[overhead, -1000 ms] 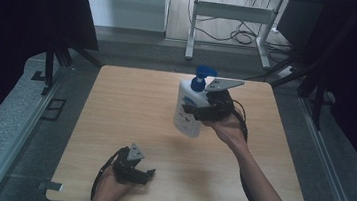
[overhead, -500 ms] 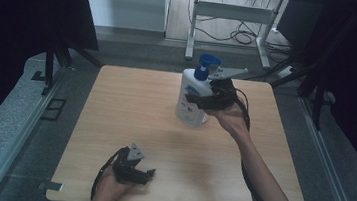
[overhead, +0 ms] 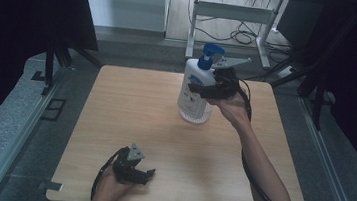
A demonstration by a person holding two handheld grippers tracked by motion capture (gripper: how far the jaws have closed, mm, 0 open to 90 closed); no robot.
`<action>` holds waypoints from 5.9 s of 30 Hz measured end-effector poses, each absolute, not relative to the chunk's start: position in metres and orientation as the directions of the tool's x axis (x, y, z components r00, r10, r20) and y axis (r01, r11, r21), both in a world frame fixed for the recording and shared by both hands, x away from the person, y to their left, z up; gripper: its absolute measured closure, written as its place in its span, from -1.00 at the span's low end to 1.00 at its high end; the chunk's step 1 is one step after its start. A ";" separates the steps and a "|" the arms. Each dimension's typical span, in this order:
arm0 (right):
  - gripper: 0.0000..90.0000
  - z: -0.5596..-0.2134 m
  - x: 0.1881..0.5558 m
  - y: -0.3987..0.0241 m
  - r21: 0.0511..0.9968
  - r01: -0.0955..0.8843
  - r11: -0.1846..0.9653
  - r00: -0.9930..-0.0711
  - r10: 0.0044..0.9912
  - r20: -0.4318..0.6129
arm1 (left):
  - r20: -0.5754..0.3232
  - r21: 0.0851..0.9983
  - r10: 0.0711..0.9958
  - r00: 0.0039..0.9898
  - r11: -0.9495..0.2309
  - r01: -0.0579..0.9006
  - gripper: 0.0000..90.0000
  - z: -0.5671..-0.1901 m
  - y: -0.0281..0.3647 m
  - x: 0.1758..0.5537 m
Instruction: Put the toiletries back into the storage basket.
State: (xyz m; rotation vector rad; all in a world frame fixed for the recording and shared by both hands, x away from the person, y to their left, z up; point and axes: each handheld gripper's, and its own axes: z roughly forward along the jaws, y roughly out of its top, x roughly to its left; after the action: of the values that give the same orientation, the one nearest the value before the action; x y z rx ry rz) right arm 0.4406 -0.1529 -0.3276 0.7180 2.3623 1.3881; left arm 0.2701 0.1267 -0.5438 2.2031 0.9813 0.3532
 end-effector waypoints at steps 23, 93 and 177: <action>-0.17 -0.325 0.480 -0.162 0.866 0.246 0.436 -0.836 0.548 -0.038 | -0.030 0.688 0.734 0.678 -0.477 0.547 -0.73 -0.544 0.127 0.270; -0.17 -0.423 0.531 -0.158 0.783 0.310 0.539 -0.861 0.508 -0.009 | -0.028 0.687 0.733 0.679 -0.480 0.546 -0.73 -0.544 0.127 0.270; -0.72 -0.393 0.490 -0.196 0.853 0.227 0.469 -0.844 0.532 -0.068 | -0.025 0.683 0.732 0.681 -0.485 0.546 -0.73 -0.543 0.127 0.270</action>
State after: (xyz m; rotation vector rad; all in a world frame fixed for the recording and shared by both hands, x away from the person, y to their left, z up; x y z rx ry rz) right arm 0.4895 -0.1961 -0.3925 0.6428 2.3976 1.3200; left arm 0.2701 0.1271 -0.5434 2.2129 0.9773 0.3543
